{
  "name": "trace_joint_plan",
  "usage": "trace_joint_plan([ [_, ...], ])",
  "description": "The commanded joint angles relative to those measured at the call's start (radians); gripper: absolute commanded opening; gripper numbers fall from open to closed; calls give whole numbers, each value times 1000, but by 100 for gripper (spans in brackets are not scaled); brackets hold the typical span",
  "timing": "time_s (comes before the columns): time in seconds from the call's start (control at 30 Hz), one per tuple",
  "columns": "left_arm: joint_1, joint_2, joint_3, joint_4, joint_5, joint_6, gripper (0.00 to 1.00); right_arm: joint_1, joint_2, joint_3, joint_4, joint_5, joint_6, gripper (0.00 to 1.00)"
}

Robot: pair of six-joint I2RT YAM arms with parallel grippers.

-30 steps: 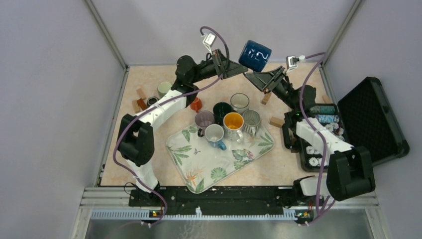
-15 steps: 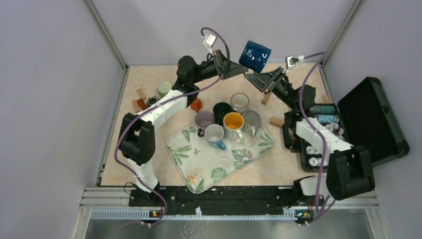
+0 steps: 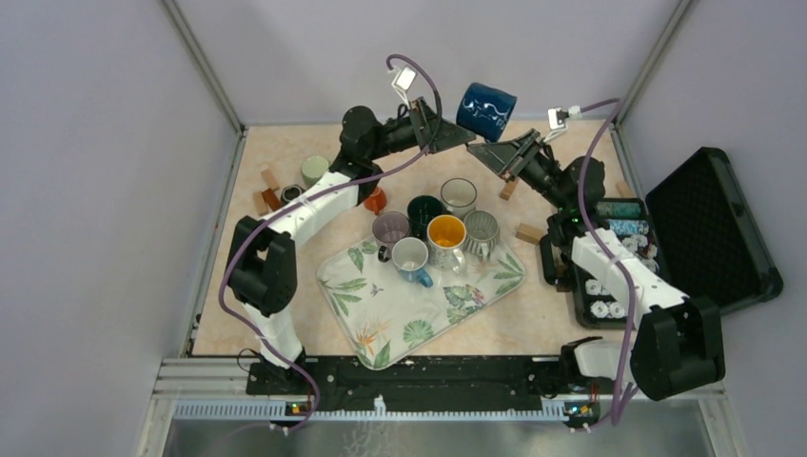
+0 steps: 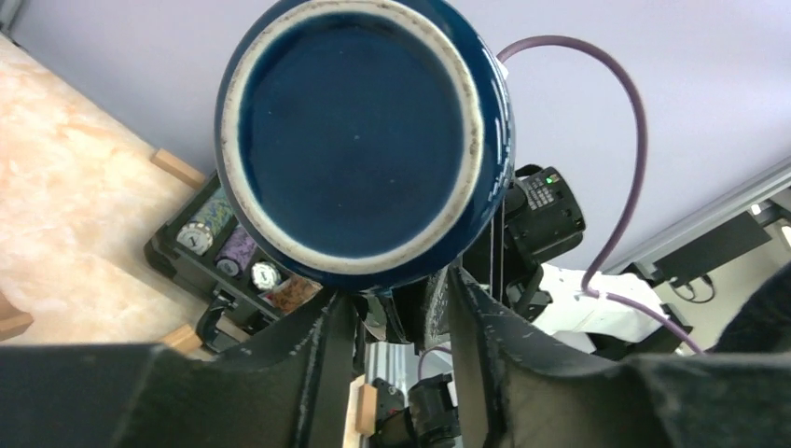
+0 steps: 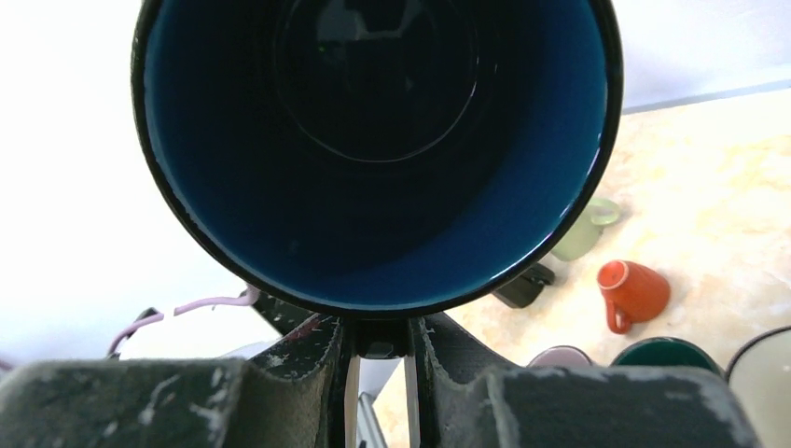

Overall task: Turn the mug right side up
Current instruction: Turn over the cup at the center of the board.

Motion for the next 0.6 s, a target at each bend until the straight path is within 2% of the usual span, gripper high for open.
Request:
trace_joint_plan([
  [0.0, -6, -30, -3, 55, -8, 69, 52, 19, -62, 73, -94, 65, -142, 0],
  [0.03, -6, -33, -8, 48, -11, 76, 57, 22, -69, 75, -109, 74, -156, 0],
  [0.2, -6, -45, -34, 20, -19, 109, 70, 34, -93, 87, -192, 109, -223, 0],
  [0.57, -6, -112, -84, -183, -96, 299, 85, 56, -144, 127, -389, 195, -357, 0],
])
